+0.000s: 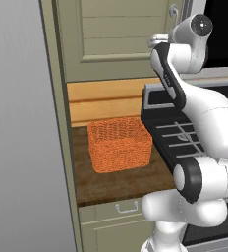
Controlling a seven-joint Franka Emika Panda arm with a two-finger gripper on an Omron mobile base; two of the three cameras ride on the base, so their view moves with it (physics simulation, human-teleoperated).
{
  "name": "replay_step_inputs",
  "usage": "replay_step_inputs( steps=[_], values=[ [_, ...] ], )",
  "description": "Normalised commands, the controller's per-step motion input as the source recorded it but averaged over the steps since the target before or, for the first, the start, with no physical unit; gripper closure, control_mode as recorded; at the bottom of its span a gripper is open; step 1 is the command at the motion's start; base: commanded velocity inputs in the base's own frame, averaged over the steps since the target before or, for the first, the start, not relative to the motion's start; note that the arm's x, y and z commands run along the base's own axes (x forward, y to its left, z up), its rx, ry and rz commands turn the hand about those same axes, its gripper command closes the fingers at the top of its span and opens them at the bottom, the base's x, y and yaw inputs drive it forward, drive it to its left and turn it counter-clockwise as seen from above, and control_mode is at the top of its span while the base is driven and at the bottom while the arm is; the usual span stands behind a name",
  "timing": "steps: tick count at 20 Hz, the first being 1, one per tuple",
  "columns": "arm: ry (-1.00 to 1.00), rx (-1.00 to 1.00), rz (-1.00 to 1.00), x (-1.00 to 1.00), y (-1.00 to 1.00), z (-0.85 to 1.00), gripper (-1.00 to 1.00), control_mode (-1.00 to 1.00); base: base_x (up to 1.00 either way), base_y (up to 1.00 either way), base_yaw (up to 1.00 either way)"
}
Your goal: Open the cabinet, pick up the bread from the cabinet and place it in the basket. Then move the basket to the dining counter.
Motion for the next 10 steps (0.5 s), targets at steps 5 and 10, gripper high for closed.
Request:
replay_step_inputs(
  steps=[5, 10],
  values=[
    [-0.06, 0.00, 0.01, 0.48, 0.00, 0.00, -1.00, -1.00, 0.00, 0.00, 0.00],
    [-0.09, 0.00, 0.02, 0.68, 0.08, -0.29, 1.00, -1.00, 0.00, 0.00, 0.00]
  ],
)
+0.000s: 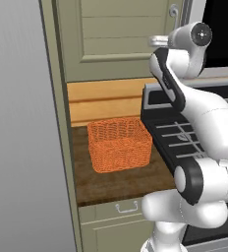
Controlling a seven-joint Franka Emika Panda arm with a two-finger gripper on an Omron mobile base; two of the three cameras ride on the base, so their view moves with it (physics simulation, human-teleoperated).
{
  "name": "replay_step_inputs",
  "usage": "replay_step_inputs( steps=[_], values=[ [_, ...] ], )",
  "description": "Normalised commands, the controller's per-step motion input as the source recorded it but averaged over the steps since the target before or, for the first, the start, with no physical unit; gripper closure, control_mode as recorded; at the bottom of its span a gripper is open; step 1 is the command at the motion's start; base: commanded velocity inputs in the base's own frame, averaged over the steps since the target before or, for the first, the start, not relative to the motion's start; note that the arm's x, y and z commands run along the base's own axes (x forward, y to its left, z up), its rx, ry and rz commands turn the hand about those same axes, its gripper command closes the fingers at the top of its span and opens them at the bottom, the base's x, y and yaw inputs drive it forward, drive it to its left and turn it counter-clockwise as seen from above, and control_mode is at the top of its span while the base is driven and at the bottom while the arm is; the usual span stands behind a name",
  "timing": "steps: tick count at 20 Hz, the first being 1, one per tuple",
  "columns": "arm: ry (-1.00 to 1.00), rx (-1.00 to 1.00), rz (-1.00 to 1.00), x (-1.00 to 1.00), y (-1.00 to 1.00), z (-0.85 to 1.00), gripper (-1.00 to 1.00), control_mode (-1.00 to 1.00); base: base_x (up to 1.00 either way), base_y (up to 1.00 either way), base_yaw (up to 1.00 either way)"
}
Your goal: Open the cabinet, pick up the bread from the cabinet and place it in the basket. Then move the basket to the dining counter.
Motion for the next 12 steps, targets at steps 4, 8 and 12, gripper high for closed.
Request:
replay_step_inputs(
  steps=[4, 8, 12],
  values=[
    [-0.04, 0.02, 0.04, 1.00, 0.36, -0.51, 1.00, -1.00, 0.00, 0.00, 0.00],
    [0.01, 0.13, 0.27, 0.84, 0.90, -0.65, 1.00, -1.00, 0.00, 0.00, 0.00],
    [0.11, 0.02, 0.30, 0.20, 1.00, -0.42, 1.00, -1.00, 0.00, 0.00, 0.00]
  ],
)
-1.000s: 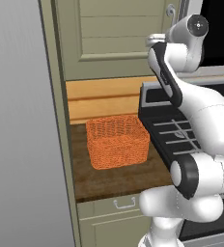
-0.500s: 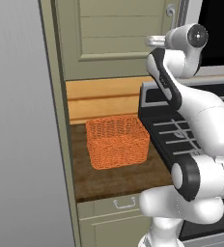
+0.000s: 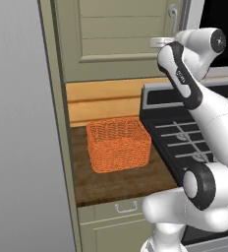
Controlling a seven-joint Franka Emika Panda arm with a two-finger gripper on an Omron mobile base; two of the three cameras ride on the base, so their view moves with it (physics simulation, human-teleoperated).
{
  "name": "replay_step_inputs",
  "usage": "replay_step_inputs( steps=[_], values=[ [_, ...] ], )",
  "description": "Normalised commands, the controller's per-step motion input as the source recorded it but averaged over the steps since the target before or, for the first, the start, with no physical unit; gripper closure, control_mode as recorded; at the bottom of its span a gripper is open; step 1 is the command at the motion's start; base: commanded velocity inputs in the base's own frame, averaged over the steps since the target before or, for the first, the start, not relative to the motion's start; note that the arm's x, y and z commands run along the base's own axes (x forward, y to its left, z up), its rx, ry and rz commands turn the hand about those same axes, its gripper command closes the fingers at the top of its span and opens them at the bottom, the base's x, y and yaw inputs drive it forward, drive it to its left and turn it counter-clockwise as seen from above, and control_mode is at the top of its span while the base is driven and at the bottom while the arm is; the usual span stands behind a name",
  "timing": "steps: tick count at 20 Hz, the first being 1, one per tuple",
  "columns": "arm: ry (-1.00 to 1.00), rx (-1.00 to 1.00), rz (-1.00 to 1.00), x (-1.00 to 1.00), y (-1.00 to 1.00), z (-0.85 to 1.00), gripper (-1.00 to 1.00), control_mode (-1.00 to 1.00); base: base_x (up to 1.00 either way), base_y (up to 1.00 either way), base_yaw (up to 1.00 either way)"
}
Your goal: Open the cabinet, pick up the bread from the cabinet and place it in the basket. Then move the basket to the dining counter.
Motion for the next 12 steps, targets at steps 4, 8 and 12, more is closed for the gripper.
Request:
replay_step_inputs(
  steps=[4, 8, 12],
  values=[
    [0.03, -0.05, 0.26, -0.05, 1.00, -0.26, 1.00, -1.00, 0.00, 0.00, 0.00],
    [0.00, -0.10, 0.17, -0.28, 1.00, -0.11, 1.00, -1.00, 0.00, 0.00, 0.00],
    [0.00, -0.09, 0.11, -0.58, 1.00, -0.12, 1.00, -1.00, 0.00, 0.00, 0.00]
  ],
)
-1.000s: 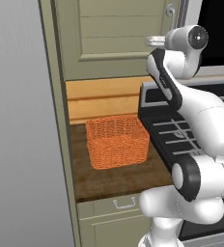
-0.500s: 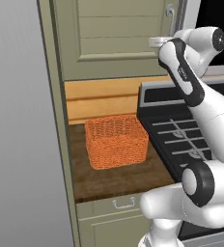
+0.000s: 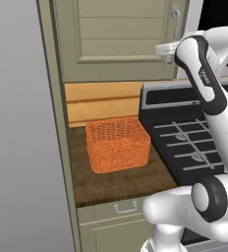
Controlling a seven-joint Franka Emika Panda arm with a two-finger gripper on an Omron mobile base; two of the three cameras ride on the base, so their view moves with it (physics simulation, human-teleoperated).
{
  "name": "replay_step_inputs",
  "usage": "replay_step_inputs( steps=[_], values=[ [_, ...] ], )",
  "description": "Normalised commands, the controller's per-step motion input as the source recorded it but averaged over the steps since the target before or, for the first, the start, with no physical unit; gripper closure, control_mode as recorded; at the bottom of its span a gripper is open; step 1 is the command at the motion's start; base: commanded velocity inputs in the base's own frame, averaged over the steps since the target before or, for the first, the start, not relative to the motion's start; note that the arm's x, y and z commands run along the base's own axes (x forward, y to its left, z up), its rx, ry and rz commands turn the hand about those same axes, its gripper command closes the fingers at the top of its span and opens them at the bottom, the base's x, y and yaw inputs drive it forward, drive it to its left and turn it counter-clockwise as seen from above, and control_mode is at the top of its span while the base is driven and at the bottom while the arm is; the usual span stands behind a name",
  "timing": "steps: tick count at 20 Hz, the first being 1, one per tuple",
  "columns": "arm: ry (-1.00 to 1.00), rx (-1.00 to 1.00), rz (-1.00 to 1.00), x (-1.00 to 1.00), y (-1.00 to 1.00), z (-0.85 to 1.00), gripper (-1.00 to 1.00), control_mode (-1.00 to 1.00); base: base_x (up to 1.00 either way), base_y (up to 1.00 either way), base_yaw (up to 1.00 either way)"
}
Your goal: Open the cabinet, pick up the bread from the cabinet and place it in the basket. Then move the basket to the dining counter.
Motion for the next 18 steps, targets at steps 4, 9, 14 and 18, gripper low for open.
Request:
replay_step_inputs(
  steps=[4, 9, 14, 18],
  values=[
    [0.00, -0.08, 0.12, -0.83, 1.00, -0.02, 1.00, -1.00, 0.00, 0.00, 0.00],
    [0.00, -0.06, 0.02, -1.00, 1.00, 0.00, 1.00, -1.00, 0.00, 0.00, 0.00],
    [0.00, -0.07, 0.00, -1.00, 1.00, -0.02, 1.00, -1.00, 0.00, 0.00, 0.00],
    [0.00, -0.11, 0.00, -1.00, 1.00, -0.09, 1.00, -1.00, 0.00, 0.00, 0.00]
  ],
)
